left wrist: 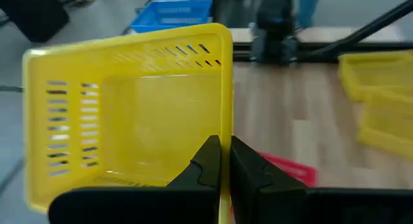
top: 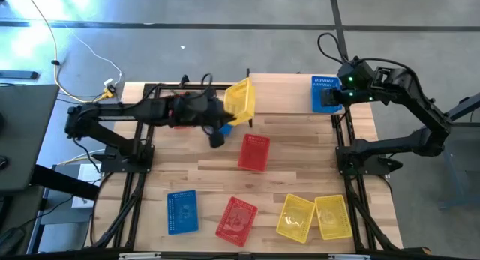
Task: Stack baskets on shelf by color
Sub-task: Put the top yellow basket on the shelf
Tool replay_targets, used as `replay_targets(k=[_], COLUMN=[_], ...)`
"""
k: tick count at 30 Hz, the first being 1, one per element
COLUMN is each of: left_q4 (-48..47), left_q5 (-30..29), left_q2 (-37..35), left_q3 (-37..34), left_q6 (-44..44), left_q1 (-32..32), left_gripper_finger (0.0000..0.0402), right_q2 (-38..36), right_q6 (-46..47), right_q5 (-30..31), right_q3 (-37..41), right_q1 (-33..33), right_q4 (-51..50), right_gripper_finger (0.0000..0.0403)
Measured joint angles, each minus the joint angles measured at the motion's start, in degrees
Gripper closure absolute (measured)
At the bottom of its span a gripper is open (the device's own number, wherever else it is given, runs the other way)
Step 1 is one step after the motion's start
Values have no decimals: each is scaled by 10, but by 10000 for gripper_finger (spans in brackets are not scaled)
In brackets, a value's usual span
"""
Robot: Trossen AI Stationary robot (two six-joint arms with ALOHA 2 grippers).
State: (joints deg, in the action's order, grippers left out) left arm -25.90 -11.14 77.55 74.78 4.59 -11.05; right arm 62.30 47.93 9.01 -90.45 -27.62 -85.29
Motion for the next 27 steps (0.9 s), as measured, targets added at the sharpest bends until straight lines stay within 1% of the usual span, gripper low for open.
replay_targets(k=[3, 7, 13, 16, 27], left_q4=[1, 0, -5, -11, -28], left_q5=[-9, -24, -1, 4, 7], left_q2=[43, 102, 173, 201, 277], left_q3=[40, 90, 151, 178, 222], left_q6=[35, 51, 68, 80, 96], left_q1=[-19, -44, -71, -77, -78], left_gripper_finger=[401, 401, 401, 401, 401], right_q2=[0, 0, 0, 0, 0], right_q6=[7, 11, 11, 11, 17], right_q5=[0, 1, 3, 14, 20], right_q3=[0, 0, 0, 0, 0], right_q1=[0, 0, 0, 0, 0], right_q4=[0, 0, 0, 0, 0], right_gripper_finger=[336, 336, 336, 336, 336])
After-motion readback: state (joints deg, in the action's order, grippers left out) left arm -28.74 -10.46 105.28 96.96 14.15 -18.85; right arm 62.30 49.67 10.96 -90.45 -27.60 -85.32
